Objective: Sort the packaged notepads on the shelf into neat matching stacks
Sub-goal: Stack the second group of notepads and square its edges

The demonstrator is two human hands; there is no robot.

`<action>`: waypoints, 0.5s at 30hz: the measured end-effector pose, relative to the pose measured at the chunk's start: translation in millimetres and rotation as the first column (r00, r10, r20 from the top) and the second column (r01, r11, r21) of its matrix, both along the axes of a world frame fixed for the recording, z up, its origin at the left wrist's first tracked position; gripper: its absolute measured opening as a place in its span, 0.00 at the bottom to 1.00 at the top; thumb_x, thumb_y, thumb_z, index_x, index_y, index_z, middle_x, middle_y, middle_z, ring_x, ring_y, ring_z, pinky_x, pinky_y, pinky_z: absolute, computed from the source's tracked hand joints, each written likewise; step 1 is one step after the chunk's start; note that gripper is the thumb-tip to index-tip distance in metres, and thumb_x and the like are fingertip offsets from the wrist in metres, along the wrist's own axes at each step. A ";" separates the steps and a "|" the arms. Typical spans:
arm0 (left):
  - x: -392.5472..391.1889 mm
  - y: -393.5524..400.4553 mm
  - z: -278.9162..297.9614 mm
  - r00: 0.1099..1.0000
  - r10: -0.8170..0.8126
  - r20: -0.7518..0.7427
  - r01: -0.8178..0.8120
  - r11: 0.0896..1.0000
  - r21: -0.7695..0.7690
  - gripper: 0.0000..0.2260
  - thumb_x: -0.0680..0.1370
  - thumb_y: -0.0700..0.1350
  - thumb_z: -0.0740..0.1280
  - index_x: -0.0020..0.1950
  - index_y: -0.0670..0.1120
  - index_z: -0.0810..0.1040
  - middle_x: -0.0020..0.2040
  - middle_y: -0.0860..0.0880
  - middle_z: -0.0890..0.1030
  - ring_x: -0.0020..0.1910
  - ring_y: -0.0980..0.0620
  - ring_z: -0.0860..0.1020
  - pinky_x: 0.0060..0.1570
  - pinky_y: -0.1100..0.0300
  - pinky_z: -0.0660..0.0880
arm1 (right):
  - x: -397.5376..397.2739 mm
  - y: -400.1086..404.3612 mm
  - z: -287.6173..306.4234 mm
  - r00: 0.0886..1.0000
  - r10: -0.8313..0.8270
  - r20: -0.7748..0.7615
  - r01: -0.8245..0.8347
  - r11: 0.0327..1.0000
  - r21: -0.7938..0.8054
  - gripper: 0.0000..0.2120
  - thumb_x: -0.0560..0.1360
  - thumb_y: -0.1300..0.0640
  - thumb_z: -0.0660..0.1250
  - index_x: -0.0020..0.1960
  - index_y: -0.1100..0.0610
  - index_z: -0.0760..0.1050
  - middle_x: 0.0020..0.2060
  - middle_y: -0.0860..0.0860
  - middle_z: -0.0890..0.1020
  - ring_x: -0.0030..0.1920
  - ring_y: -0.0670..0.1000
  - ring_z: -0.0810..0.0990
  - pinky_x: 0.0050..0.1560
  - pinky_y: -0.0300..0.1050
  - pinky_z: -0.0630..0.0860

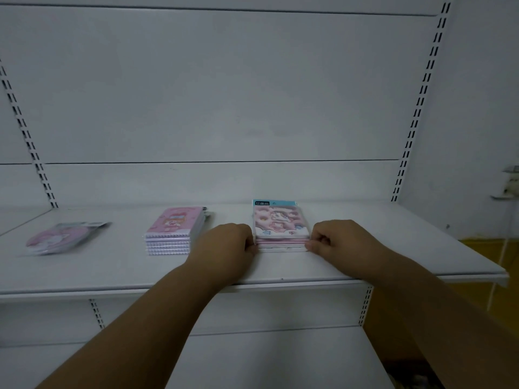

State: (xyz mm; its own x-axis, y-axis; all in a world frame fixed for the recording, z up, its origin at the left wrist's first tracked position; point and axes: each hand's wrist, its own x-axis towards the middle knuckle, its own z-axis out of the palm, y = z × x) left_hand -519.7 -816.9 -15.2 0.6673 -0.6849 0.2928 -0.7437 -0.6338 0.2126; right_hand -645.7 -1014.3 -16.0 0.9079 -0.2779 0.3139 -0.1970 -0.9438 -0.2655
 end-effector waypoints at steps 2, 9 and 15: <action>0.1 -0.1 -0.4 1.000 0.000 0.001 0.000 1.000 -0.005 0.09 0.80 0.53 0.62 0.49 0.49 0.79 0.45 0.51 0.81 0.44 0.52 0.77 0.45 0.58 0.75 | 0.9 0.8 -1.0 1.000 0.005 -0.005 -0.005 1.000 -0.003 0.11 0.78 0.48 0.64 0.45 0.54 0.79 0.33 0.43 0.74 0.35 0.41 0.71 0.33 0.35 0.62; -1.0 -0.1 1.0 1.000 -0.006 -0.010 0.006 1.000 -0.004 0.10 0.80 0.52 0.62 0.51 0.48 0.80 0.47 0.50 0.82 0.45 0.52 0.78 0.48 0.57 0.77 | -1.5 2.9 0.6 1.000 0.003 -0.020 -0.003 1.000 0.006 0.10 0.78 0.49 0.64 0.47 0.55 0.79 0.38 0.47 0.78 0.40 0.47 0.74 0.36 0.35 0.66; -4.7 11.5 5.7 1.000 0.003 -0.020 -0.004 0.998 -0.069 0.08 0.78 0.54 0.64 0.51 0.50 0.77 0.46 0.52 0.80 0.43 0.55 0.77 0.46 0.60 0.78 | -7.4 12.6 25.0 0.996 -0.082 0.028 0.083 0.996 -0.031 0.06 0.75 0.51 0.66 0.43 0.53 0.75 0.33 0.42 0.73 0.38 0.46 0.74 0.34 0.36 0.66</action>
